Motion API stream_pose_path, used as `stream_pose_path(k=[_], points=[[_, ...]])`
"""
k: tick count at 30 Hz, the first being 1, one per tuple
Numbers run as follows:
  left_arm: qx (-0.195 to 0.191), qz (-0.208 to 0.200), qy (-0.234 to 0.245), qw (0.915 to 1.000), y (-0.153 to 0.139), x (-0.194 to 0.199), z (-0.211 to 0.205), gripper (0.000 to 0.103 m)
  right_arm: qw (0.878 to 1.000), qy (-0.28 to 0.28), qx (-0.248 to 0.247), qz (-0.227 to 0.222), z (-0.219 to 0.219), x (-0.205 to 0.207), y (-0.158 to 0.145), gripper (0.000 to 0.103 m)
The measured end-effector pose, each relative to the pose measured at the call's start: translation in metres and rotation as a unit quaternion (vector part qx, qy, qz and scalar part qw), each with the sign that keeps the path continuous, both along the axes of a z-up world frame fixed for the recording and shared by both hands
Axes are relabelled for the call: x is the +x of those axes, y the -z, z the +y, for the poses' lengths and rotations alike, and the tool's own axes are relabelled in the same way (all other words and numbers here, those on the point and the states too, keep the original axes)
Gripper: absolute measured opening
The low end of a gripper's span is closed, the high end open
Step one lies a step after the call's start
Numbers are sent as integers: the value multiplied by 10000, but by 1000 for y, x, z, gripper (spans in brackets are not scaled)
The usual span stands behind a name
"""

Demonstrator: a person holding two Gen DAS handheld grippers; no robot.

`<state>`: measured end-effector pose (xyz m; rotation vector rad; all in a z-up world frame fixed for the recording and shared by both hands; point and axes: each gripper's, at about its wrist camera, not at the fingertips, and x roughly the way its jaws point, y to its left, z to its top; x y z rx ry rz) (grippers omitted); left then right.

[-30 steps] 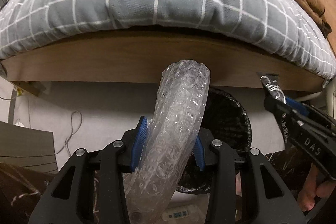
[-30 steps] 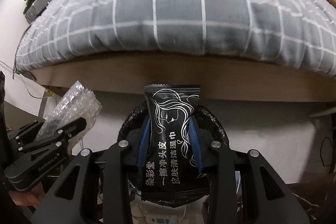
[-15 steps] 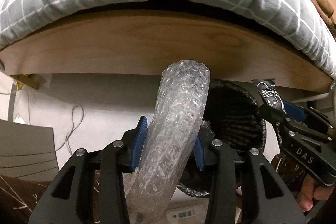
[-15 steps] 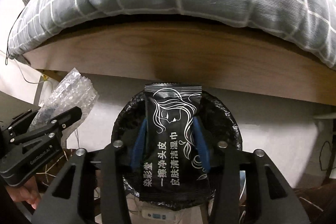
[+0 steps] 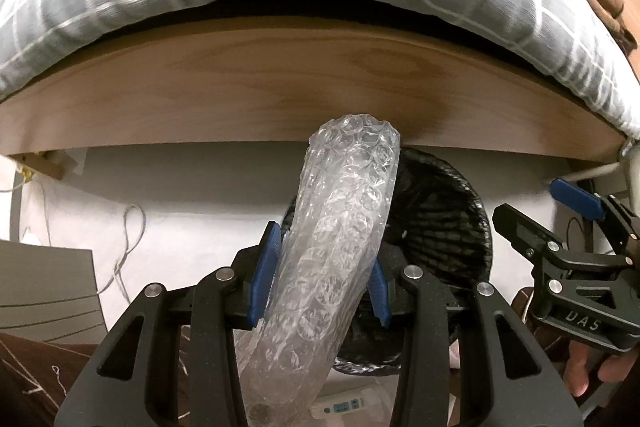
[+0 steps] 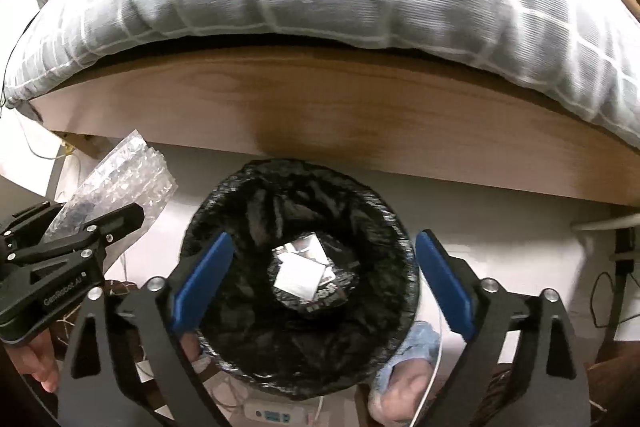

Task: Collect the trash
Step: 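Open the right tool to drop the wipe packet while the left tool drops the bubble wrap, then raise both open tools from the bin back over the bed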

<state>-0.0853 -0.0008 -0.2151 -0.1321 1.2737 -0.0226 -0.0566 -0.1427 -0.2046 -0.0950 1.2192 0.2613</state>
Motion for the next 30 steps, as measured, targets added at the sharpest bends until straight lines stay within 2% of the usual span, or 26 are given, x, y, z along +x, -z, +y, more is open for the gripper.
stream_pose_path(k=[9,16,19,24,30], points=[[-69,-7,358,9993,-1,8,-40,39,9990,422,-108,-43,-48,-2,1,95],[-109,26,508,9986,3,9,-59,40,9978,637,-145,-131,-69,-4,-2,95],[-97,-31,558,9984,6,8,-58,43,9975,678,-110,-162,-72,-4,-6,95],[62,-166,604,9980,0,7,-61,68,9972,693,-79,-257,-71,-3,-15,95],[229,-398,573,9973,-11,8,-54,86,9967,645,-2,-488,-63,-1,-33,95]])
